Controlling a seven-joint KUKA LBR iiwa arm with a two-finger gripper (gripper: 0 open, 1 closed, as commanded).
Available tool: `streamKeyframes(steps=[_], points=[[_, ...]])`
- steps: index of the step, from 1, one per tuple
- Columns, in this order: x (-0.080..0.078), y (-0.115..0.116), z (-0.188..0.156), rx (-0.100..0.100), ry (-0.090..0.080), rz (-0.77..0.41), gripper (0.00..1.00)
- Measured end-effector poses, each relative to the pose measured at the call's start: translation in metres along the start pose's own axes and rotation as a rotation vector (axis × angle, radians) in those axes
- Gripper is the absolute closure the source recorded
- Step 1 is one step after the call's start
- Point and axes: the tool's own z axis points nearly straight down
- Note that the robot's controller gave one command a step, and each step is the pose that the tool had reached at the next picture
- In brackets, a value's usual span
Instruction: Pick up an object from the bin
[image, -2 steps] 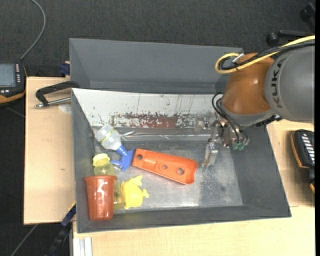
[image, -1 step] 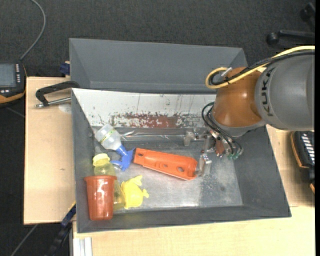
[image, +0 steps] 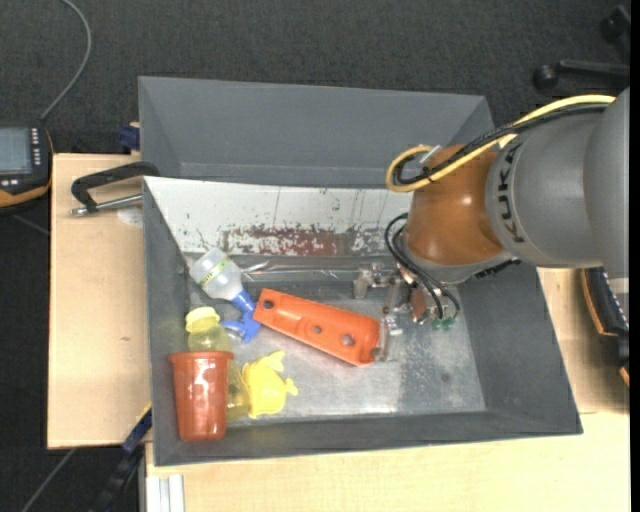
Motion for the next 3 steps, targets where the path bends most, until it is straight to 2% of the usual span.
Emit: streamKeyframes(steps=[1, 2, 3], points=[[0.030, 0.021, -0.001, -0.004, -0.002, -0.059, 0.00], [0.047, 0.022, 0.000, -0.003, -0.001, -0.043, 0.00], [0.045, 0.035, 0.001, -0.003, -0.003, -0.056, 0.00]])
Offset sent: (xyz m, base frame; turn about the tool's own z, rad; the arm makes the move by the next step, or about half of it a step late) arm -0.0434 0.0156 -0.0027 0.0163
